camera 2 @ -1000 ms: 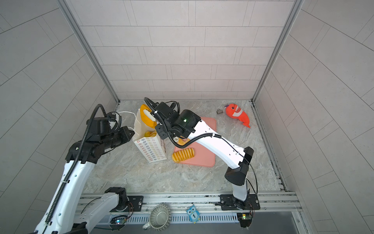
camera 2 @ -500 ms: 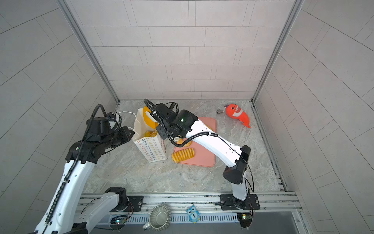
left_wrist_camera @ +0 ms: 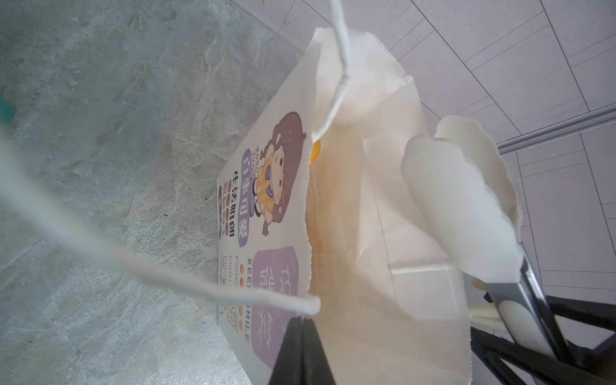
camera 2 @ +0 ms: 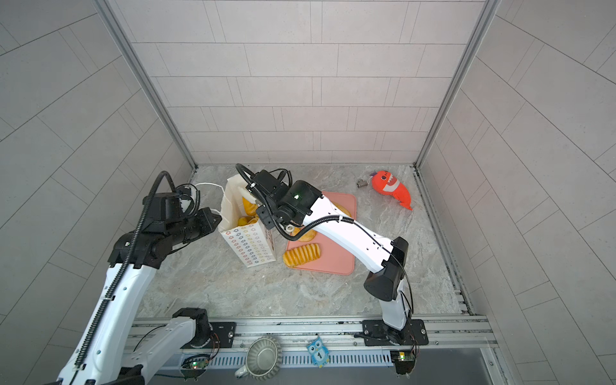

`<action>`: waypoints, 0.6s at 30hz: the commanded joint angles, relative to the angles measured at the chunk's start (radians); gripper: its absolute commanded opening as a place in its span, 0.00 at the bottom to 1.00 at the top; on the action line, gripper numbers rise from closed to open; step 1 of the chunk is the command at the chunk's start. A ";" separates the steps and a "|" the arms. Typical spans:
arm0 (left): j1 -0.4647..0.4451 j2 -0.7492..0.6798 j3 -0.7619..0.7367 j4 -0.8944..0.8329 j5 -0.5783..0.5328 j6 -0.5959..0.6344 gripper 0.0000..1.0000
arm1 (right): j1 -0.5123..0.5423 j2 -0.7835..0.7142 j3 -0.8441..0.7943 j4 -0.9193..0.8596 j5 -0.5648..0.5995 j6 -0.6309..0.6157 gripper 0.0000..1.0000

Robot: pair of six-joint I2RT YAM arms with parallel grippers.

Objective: Place the fake bread into the paper bag
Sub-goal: 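Lower the orange bread into the bag opening and open the tong, then raise the empty tong out of the bag and move it over the sugared bun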

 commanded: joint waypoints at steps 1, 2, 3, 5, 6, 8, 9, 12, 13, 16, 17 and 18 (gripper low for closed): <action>0.005 -0.004 0.010 0.001 0.004 -0.004 0.04 | 0.003 -0.049 0.026 0.010 0.004 -0.004 0.45; 0.005 -0.003 0.010 0.000 0.005 -0.004 0.04 | 0.003 -0.052 0.027 0.010 0.005 -0.003 0.46; 0.005 -0.004 0.010 -0.002 0.004 -0.004 0.04 | 0.003 -0.055 0.029 0.010 0.002 -0.002 0.46; 0.006 -0.005 0.010 -0.001 0.004 -0.003 0.04 | 0.004 -0.063 0.036 0.010 0.001 -0.002 0.46; 0.005 -0.006 0.010 -0.001 0.006 -0.004 0.04 | 0.004 -0.065 0.042 0.009 0.001 -0.002 0.46; 0.005 -0.003 0.012 -0.002 0.006 -0.003 0.05 | 0.005 -0.071 0.054 0.003 0.002 -0.002 0.46; 0.005 -0.004 0.012 -0.002 0.007 -0.003 0.04 | 0.005 -0.074 0.060 -0.001 0.002 -0.004 0.46; 0.005 -0.002 0.011 -0.002 0.007 -0.003 0.04 | 0.005 -0.082 0.077 -0.008 0.010 -0.008 0.46; 0.005 -0.001 0.013 -0.001 0.007 -0.003 0.04 | 0.004 -0.084 0.084 -0.013 0.014 -0.011 0.46; 0.005 0.000 0.013 -0.002 0.009 -0.003 0.04 | 0.005 -0.091 0.102 -0.023 0.029 -0.019 0.46; 0.005 -0.001 0.013 -0.001 0.008 -0.001 0.04 | 0.005 -0.094 0.106 -0.025 0.034 -0.021 0.46; 0.005 -0.001 0.015 -0.002 0.009 -0.001 0.04 | 0.005 -0.097 0.111 -0.029 0.039 -0.025 0.46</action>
